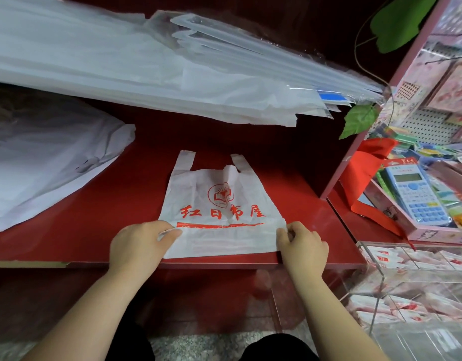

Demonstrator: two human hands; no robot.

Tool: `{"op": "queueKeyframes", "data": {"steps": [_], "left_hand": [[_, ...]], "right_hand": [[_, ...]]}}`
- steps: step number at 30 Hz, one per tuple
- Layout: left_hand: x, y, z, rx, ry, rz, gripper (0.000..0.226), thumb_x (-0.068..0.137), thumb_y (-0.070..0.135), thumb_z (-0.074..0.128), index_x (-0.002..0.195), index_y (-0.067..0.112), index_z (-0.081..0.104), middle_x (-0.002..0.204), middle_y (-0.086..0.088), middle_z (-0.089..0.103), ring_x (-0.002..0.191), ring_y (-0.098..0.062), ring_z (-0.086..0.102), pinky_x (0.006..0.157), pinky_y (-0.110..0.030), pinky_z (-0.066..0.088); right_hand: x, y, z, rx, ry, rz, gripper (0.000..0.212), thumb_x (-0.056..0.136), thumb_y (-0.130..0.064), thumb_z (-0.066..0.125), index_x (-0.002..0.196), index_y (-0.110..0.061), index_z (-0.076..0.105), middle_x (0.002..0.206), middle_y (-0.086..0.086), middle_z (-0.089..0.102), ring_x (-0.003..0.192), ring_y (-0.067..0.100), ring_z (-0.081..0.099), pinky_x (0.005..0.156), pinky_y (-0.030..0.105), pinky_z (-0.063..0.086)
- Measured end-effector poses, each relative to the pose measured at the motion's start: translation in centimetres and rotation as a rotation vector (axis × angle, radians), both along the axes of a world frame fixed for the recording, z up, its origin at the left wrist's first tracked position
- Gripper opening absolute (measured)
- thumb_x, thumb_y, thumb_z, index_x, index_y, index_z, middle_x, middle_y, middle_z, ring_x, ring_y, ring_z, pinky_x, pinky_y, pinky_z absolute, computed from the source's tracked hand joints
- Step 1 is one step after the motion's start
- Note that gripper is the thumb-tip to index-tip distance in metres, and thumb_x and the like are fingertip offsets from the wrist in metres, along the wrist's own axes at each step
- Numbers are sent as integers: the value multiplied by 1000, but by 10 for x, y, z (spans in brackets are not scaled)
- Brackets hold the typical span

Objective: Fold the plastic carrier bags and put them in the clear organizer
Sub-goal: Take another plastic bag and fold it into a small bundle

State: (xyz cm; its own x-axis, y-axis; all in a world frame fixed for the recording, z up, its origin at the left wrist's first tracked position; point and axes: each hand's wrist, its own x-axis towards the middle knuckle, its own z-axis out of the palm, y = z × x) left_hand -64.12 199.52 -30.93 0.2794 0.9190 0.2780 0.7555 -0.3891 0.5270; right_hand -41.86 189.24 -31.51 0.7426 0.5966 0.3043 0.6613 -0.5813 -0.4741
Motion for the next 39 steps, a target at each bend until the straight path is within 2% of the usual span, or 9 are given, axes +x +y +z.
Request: {"op": "queueKeyframes", "data": {"steps": [9, 14, 19, 22, 26, 29, 33, 36, 39], "left_hand": [[7, 2, 4, 146, 136, 61, 18, 87, 27, 64, 102, 17, 69, 94, -7, 69, 81, -33, 64, 65, -30, 37], [21, 4, -2, 377, 151, -433, 42, 83, 30, 38, 102, 12, 70, 110, -9, 67, 110, -23, 53, 95, -35, 26], [38, 4, -3, 12, 484, -537, 86, 69, 56, -18, 148, 33, 9, 155, 11, -1, 142, -6, -4, 110, -22, -9], [43, 6, 2, -48, 542, -507, 52, 97, 46, 2, 147, 34, 1, 155, 10, -9, 142, -6, -10, 112, -27, -5], [46, 7, 7, -69, 571, -497, 49, 101, 40, 17, 147, 35, 4, 155, 11, -8, 141, -6, -8, 111, -29, -2], [47, 9, 4, -95, 577, -486, 50, 101, 41, 16, 147, 34, 1, 156, 9, -10, 142, -9, -12, 112, -34, -9], [48, 8, 3, -115, 583, -469, 52, 101, 42, 18, 147, 32, -2, 155, 7, -12, 141, -8, -14, 112, -34, -13], [48, 10, 2, -129, 557, -465, 52, 100, 42, 18, 147, 32, -3, 155, 7, -13, 141, -8, -15, 112, -33, -13], [43, 13, 2, -150, 546, -434, 55, 98, 48, 20, 147, 34, -2, 155, 7, -12, 141, -9, -15, 113, -34, -11]], "right_hand": [[2, 1, 4, -135, -86, -46, 21, 92, -22, 43, 103, -16, 60, 90, 7, 65, 98, 25, 52, 81, 30, 17], [1, 0, 5, -152, -78, -27, 29, 93, -20, 41, 120, -19, 52, 95, 10, 63, 100, 28, 51, 89, 33, 20], [-1, 1, 2, -95, -94, -34, 31, 93, -16, 37, 115, -13, 59, 85, 18, 63, 93, 34, 53, 87, 36, 22], [-2, 0, 4, -138, -55, -36, 28, 93, -14, 40, 116, -11, 57, 88, 18, 63, 95, 34, 53, 86, 36, 23], [-7, 7, 14, -308, -104, -67, 34, 88, -8, 43, 121, -14, 48, 106, 9, 60, 104, 31, 49, 89, 36, 29], [-20, 13, 12, 19, -353, 54, 31, 69, -10, 50, 96, -7, 66, 96, 15, 65, 95, 34, 55, 89, 44, 33], [-65, 15, 0, 41, -391, 553, 36, 82, -23, 37, 102, -12, 65, 115, 14, 64, 109, 27, 56, 91, 37, 47], [-67, 9, -11, -223, -311, 577, 58, 98, -39, 16, 98, -19, 71, 106, 2, 69, 97, 17, 66, 74, 36, 56], [-46, -2, -9, -326, -311, 455, 82, 95, -50, -4, 101, -18, 71, 109, 0, 69, 100, 15, 66, 80, 32, 52]]}}
